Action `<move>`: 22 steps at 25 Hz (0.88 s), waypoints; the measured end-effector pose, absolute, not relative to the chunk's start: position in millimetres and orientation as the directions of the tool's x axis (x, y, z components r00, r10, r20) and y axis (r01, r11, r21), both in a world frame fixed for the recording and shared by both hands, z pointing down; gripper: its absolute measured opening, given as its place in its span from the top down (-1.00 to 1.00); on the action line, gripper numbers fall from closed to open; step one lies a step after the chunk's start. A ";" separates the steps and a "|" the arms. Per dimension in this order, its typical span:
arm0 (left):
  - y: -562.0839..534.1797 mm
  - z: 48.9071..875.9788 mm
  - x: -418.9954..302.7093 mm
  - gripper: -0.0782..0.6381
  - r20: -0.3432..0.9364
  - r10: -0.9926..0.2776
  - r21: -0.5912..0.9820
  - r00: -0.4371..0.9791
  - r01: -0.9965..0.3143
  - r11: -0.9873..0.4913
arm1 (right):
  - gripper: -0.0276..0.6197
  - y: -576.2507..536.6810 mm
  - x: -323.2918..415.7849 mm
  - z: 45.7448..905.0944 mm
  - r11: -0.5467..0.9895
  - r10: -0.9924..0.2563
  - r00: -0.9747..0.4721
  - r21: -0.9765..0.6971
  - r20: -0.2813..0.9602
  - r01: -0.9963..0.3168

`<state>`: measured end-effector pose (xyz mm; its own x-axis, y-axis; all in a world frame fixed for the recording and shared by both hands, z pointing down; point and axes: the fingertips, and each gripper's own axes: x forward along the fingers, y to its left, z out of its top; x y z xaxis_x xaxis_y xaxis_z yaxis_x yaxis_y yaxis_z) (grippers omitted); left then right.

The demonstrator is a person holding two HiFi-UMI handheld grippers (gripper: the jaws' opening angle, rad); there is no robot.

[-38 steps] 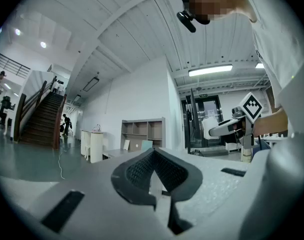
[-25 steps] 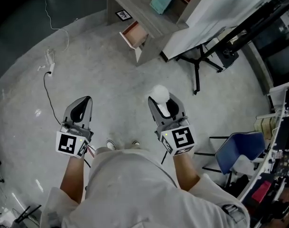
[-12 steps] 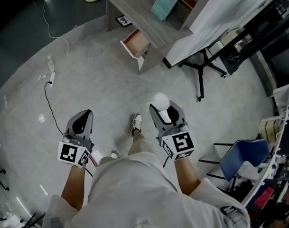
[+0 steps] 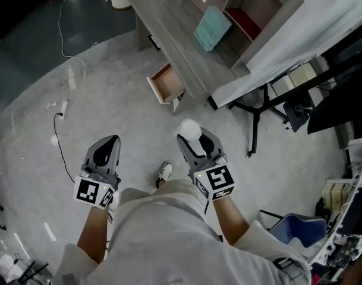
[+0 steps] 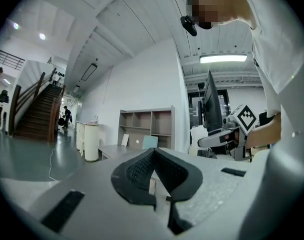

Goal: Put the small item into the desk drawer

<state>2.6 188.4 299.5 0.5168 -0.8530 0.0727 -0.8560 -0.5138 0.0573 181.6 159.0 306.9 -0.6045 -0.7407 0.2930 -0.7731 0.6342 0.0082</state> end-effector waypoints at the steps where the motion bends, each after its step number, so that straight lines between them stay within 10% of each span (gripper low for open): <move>1: 175.1 296.8 7.0 0.76 0.070 -0.860 0.056 0.505 -0.863 -0.503 | 0.39 143.7 185.0 306.4 0.645 -0.732 -0.615 0.009 0.293 -0.764; 22: 10.3 294.2 7.5 0.76 0.073 -0.804 0.045 0.590 -0.808 -0.588 | 0.39 -4.1 195.0 336.4 0.533 -0.767 -0.535 -0.113 0.355 -0.838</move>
